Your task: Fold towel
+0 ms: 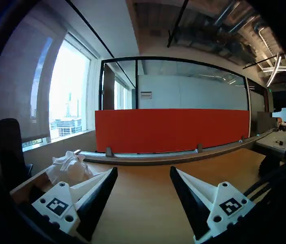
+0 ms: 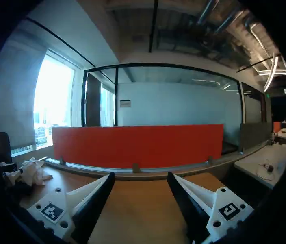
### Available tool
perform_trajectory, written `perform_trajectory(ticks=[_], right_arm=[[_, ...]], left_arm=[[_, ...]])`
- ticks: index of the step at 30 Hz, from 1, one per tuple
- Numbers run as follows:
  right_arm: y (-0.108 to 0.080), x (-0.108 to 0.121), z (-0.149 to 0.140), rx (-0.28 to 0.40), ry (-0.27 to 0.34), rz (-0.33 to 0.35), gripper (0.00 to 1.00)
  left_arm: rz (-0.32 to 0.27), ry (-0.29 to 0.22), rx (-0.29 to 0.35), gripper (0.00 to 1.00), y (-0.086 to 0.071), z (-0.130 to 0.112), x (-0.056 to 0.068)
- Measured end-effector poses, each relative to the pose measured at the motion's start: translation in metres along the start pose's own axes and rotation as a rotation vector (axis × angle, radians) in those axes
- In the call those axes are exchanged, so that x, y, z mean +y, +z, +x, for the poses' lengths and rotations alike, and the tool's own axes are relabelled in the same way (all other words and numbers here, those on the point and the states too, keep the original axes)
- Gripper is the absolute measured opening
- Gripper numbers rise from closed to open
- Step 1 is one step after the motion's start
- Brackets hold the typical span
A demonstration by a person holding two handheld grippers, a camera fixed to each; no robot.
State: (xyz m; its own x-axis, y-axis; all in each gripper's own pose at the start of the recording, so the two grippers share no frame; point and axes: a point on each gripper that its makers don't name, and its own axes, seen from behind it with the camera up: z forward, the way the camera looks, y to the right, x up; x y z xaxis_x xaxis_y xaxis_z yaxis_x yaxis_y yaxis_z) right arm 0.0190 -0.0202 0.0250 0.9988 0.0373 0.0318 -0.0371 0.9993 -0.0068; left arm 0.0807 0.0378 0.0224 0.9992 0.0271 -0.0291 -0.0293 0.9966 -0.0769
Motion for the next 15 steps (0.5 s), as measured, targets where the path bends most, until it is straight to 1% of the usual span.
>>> perform_trajectory(ticks=[6,11,15], right_arm=[[0.002,-0.009,-0.010,0.010,-0.028,0.007,1.00],[0.003,-0.016,-0.020,0.016,-0.038,0.015,1.00],[0.003,-0.015,-0.029,0.017,-0.048,0.010,1.00]], left_arm=[[0.011,0.012,0.031,0.96,-0.007,-0.024,-0.005],[0.025,-0.005,0.045,0.95,-0.012,-0.045,-0.010],[0.028,-0.010,0.048,0.96,-0.015,-0.061,-0.012]])
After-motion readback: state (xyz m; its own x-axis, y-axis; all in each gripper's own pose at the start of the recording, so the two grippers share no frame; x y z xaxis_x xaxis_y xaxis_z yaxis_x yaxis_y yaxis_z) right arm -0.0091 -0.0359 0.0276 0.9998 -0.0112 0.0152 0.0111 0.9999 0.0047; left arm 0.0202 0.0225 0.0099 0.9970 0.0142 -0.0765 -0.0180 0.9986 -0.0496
